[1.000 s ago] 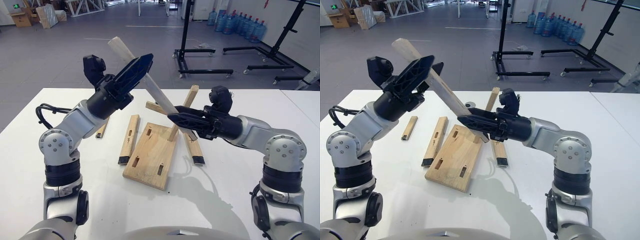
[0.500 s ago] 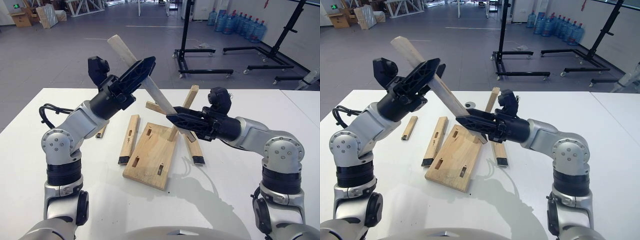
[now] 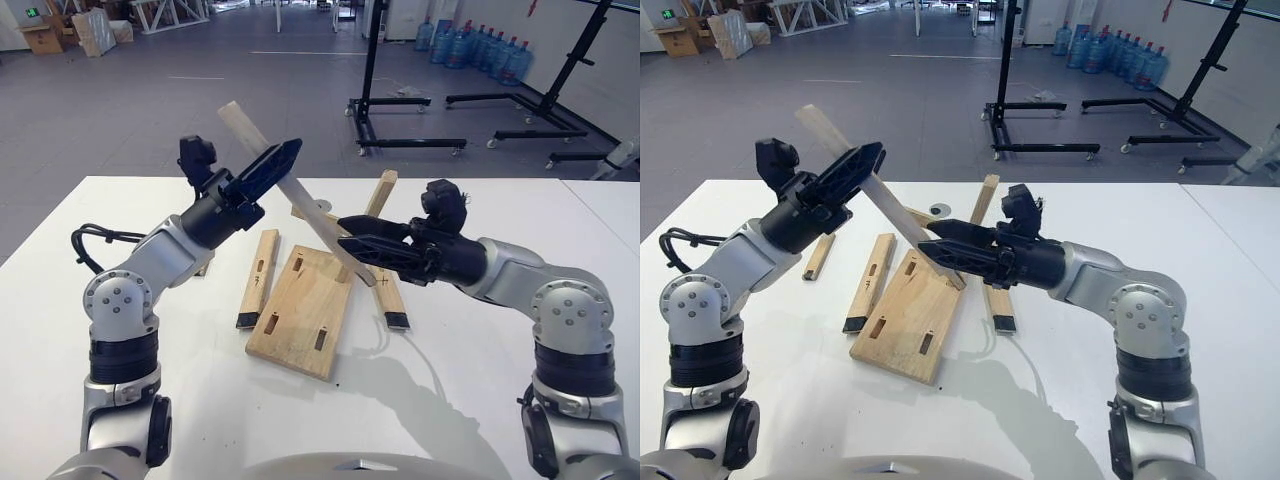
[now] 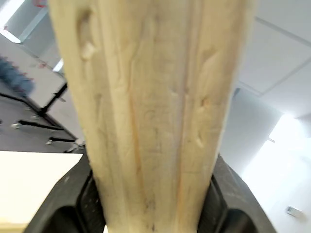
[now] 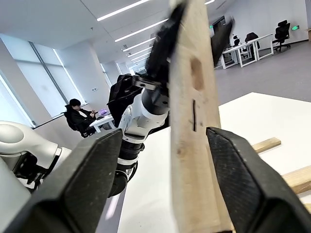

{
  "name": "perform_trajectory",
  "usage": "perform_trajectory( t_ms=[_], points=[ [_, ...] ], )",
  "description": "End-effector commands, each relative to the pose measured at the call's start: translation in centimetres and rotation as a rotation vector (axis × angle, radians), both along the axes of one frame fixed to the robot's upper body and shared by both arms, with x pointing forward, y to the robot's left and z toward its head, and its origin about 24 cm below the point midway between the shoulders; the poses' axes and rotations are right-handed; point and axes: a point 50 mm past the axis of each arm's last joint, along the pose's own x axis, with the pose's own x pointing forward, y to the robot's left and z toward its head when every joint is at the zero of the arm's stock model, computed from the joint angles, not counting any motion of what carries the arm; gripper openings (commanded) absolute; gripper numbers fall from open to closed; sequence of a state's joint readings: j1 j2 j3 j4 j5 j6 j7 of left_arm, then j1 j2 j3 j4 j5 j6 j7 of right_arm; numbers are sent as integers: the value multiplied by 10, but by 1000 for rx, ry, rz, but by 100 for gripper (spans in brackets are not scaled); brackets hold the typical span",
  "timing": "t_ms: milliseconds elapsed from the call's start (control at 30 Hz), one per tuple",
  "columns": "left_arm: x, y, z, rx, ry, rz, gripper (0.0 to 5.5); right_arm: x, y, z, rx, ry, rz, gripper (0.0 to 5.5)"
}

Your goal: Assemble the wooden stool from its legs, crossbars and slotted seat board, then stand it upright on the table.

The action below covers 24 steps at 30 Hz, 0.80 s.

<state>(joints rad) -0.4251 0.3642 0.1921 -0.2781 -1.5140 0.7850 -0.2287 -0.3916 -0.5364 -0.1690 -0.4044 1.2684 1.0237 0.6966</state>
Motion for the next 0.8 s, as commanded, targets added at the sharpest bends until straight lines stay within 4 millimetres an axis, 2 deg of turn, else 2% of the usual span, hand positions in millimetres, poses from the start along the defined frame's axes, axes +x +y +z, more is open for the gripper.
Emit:
perform_trajectory(
  t_ms=[33, 100, 167, 267, 400, 600, 700, 800],
  points=[
    [3, 14, -8, 70, -5, 87, 201, -4, -32, 21, -62, -93, -58, 395],
    [5, 24, -10, 99, -10, 139, 201, -6, -45, 30, -138, -161, -98, 431],
    [6, 39, -10, 128, -26, 212, 201, -13, -42, 27, -253, -220, -63, 469],
    [5, 54, -7, 173, -62, 294, 201, -25, -19, 1, -410, -286, 34, 519],
    [5, 58, 0, 218, -114, 372, 201, -6, 21, -52, -574, -404, -36, 523],
    [4, 54, 6, 230, -161, 413, 201, 4, 78, -90, -670, -583, -11, 523],
    [6, 53, 6, 224, -160, 426, 201, 2, 90, -105, -762, -655, 71, 523],
    [8, 53, 3, 226, -151, 441, 201, 2, 90, -122, -882, -724, 162, 523]
  ],
)
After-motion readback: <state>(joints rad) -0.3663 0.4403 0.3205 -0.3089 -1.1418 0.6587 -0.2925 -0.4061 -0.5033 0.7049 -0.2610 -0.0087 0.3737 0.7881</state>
